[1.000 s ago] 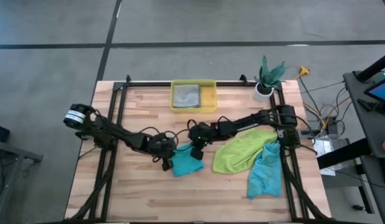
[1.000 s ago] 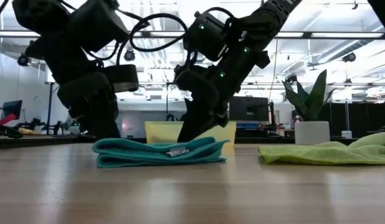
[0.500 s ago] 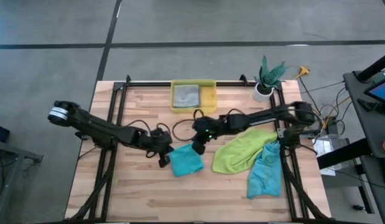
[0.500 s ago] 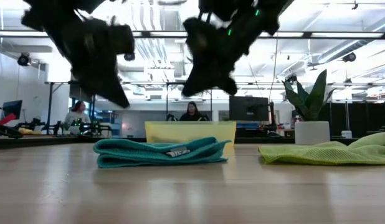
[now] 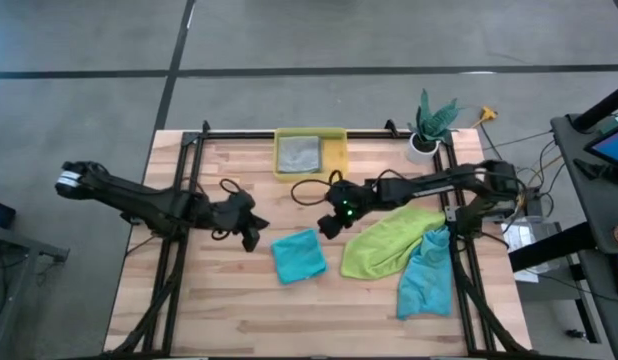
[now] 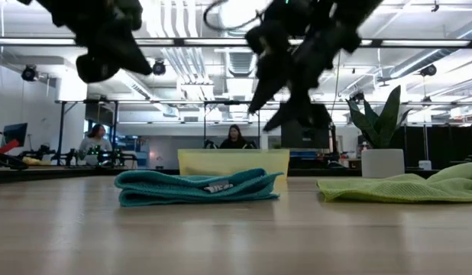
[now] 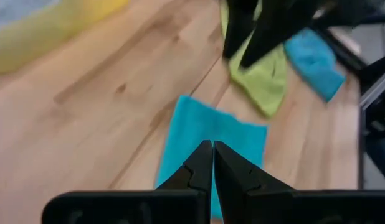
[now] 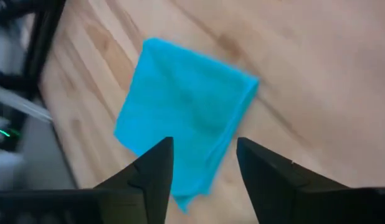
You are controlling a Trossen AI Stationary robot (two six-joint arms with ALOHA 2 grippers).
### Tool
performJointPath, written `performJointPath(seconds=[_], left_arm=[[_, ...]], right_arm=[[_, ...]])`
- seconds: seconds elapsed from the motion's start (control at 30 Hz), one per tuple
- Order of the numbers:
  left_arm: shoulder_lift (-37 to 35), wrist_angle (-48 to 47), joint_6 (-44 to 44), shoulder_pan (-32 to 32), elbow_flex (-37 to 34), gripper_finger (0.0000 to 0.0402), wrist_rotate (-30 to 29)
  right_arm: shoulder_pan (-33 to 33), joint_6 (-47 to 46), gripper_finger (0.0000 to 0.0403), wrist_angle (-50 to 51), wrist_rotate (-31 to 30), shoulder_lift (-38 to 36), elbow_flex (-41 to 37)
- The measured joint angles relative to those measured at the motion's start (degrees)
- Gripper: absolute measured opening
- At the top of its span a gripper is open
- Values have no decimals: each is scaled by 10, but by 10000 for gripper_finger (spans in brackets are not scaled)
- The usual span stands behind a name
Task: Fold microfiber towels
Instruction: Stack the blue microfiber cloth on the gray microfiber cloth in the bin
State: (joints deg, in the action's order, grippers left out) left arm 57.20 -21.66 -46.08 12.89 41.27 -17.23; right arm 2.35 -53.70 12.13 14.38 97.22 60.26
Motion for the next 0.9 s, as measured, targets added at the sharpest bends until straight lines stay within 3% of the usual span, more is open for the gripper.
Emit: performJointPath(seconds=[0.23, 0.67, 0.9], left_arm=[[-26, -19, 4, 0, 26, 0, -2], [-104, -103, 30, 1, 29, 0, 35], [-142, -119, 30, 2, 29, 0, 43]], right_arm=[[-3, -165, 201, -89, 23, 88, -29], [-34, -183, 208, -101, 75, 245, 115], [-45, -177, 208, -83, 83, 274, 178]])
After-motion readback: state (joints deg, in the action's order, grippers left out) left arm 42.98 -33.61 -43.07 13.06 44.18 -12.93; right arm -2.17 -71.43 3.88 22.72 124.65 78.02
